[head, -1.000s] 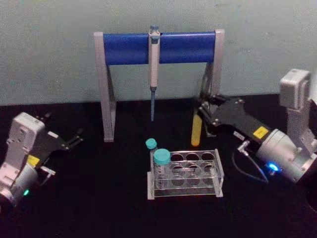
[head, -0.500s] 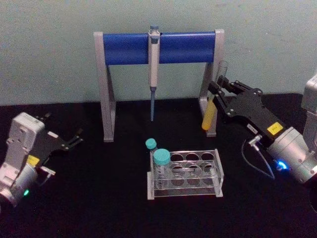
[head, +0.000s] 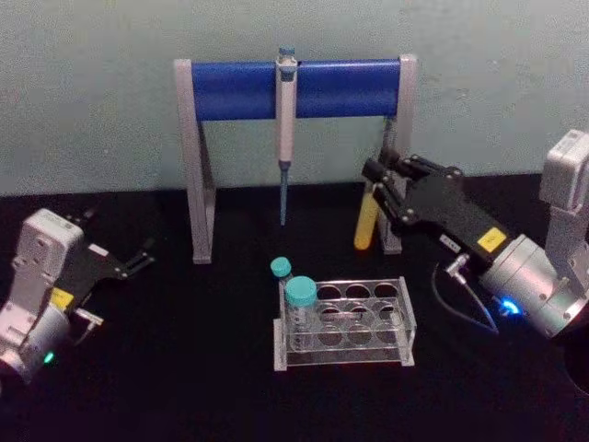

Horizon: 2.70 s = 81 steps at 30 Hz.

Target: Pick up the test tube from the test tube rack, shake it, then place it back into the test tube rack.

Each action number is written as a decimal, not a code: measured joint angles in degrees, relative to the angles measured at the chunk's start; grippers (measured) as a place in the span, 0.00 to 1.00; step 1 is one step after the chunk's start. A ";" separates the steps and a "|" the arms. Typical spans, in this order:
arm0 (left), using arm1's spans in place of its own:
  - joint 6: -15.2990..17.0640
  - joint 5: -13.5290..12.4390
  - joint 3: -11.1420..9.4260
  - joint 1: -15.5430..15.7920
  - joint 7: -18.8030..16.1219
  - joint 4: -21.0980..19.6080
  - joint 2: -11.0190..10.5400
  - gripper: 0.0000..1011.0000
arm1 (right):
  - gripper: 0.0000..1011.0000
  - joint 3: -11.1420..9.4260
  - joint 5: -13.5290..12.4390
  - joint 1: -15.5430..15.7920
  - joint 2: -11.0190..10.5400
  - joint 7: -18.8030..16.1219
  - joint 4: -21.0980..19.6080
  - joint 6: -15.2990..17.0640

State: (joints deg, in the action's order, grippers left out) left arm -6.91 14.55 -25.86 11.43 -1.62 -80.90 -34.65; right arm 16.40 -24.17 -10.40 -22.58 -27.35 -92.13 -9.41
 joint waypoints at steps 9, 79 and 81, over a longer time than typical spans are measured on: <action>0.00 0.00 0.00 0.00 0.00 0.00 0.00 0.99 | 0.23 1.94 -5.19 -0.70 -3.53 -6.68 -0.66 3.62; 0.00 0.00 0.00 0.00 0.00 0.00 0.00 0.99 | 0.23 -0.19 -3.25 3.29 -14.50 3.27 -8.09 12.86; 0.00 0.00 0.00 0.00 0.00 0.00 0.00 0.99 | 0.23 -0.26 -1.79 3.24 -13.20 5.58 -7.87 12.91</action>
State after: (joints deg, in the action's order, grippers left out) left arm -6.91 14.55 -25.86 11.43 -1.62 -80.90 -34.65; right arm 16.14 -25.97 -7.16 -35.78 -21.77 -100.00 3.50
